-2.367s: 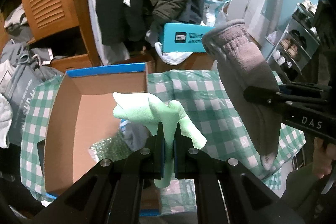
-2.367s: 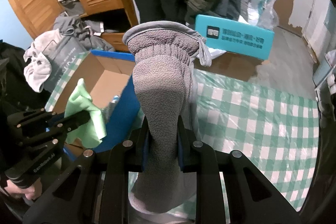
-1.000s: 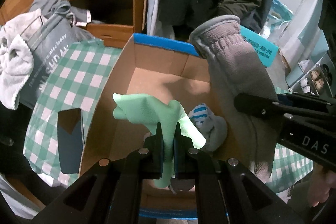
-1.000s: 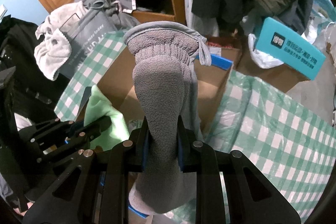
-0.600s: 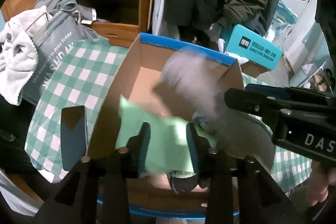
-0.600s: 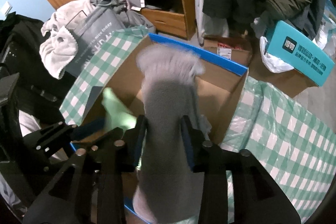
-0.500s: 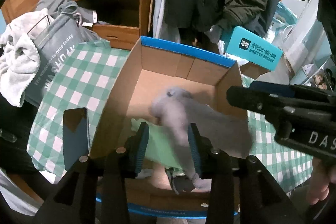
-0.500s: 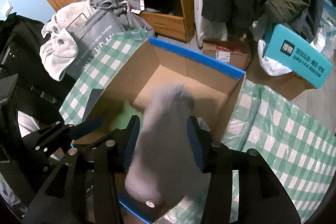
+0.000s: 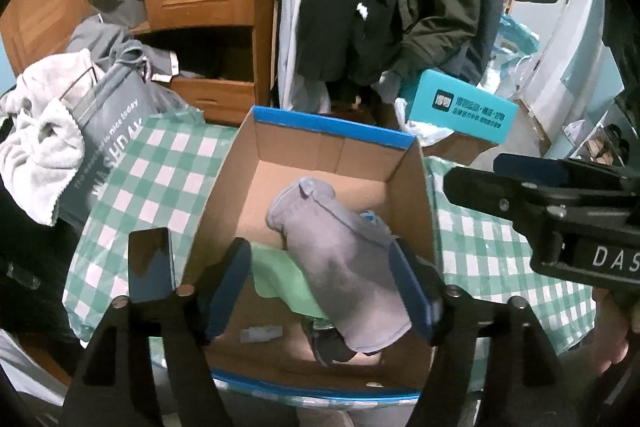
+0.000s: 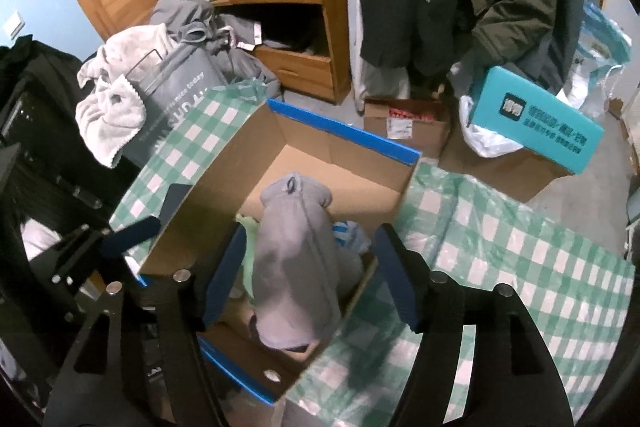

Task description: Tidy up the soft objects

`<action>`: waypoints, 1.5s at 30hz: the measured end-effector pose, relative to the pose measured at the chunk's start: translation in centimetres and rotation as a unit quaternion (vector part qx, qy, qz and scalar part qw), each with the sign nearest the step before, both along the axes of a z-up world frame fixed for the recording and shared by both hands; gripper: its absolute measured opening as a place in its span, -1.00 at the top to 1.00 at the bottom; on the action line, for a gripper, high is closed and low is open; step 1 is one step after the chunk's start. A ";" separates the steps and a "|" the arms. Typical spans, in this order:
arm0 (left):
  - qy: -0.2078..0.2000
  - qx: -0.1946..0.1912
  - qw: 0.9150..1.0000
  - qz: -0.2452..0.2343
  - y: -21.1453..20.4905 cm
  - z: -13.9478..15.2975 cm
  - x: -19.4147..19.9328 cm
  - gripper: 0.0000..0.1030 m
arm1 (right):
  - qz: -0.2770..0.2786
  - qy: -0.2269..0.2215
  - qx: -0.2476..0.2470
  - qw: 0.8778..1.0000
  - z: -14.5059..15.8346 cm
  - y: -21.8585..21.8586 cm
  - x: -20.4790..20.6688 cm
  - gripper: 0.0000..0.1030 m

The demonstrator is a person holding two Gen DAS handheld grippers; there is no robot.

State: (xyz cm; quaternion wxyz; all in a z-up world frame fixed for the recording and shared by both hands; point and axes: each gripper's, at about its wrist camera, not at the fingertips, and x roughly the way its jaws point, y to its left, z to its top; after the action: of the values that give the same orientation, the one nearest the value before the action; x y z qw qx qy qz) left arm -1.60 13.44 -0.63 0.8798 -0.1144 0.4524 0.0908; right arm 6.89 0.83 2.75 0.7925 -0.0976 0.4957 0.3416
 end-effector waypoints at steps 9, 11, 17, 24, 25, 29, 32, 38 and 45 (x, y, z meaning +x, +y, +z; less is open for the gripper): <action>0.000 0.006 0.999 -0.036 -3.1 1.1 -0.1 -0.52 | -0.024 -0.013 0.001 1.000 0.5 -4.6 -0.9 -0.37; -0.008 0.012 0.999 -0.035 -3.5 1.6 -0.4 -0.58 | -0.029 -0.015 0.003 0.999 0.7 -5.9 -1.2 -0.37; -0.020 0.015 0.999 -0.046 -4.8 3.0 -1.0 -0.60 | -0.053 -0.030 0.015 0.998 2.1 -9.9 -1.7 -0.37; -0.021 0.029 0.998 -0.051 -6.1 3.6 -1.0 -0.69 | -0.059 -0.037 0.032 0.997 2.7 -12.5 -2.8 -0.38; -0.019 0.032 0.998 -0.051 -6.3 3.6 -0.9 -0.69 | -0.058 -0.039 0.032 0.997 2.8 -12.6 -2.9 -0.38; -0.008 0.045 0.997 -0.055 -7.0 3.4 -0.7 -0.72 | -0.056 -0.052 0.029 0.997 2.9 -13.0 -3.4 -0.39; -0.003 0.061 0.996 -0.061 -7.6 3.1 -0.3 -0.74 | -0.056 -0.043 0.040 0.997 2.5 -13.6 -3.3 -0.39; 0.003 0.064 0.996 -0.064 -8.4 2.9 0.0 -0.74 | -0.074 -0.034 0.042 0.996 1.3 -14.9 -2.6 -0.39; 0.006 0.056 0.996 -0.068 -9.2 2.9 0.4 -0.74 | -0.087 -0.034 0.036 0.995 0.6 -16.0 -2.5 -0.39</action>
State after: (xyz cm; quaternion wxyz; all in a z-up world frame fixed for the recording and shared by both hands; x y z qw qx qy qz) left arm -1.23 4.25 2.25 0.8863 -0.0333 0.4585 0.0566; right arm 4.40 -15.22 3.36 0.8385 -0.0364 0.4626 0.2854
